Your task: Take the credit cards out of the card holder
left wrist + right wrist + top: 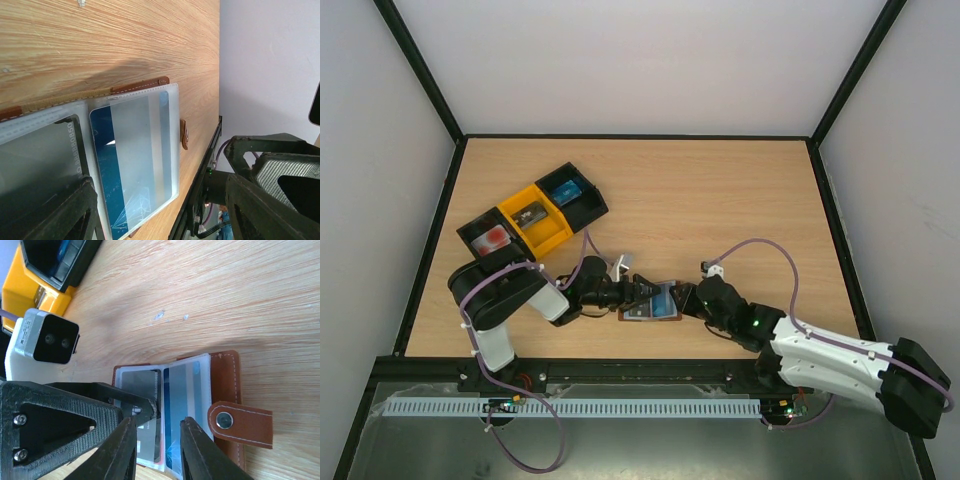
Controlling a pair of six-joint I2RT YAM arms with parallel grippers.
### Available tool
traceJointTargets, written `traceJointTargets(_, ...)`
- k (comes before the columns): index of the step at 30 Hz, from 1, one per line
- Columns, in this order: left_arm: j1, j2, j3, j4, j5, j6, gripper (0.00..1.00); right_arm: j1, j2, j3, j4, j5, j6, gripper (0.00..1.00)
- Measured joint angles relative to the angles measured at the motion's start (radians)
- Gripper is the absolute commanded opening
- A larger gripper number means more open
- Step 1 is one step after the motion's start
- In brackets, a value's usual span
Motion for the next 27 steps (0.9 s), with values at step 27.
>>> traceJointTargets(27,-0.001,0.034,0.000,0.050,0.003,-0.037,0.68,0.000,0.262,-0.150,0.328,-0.025,0.026,0.09)
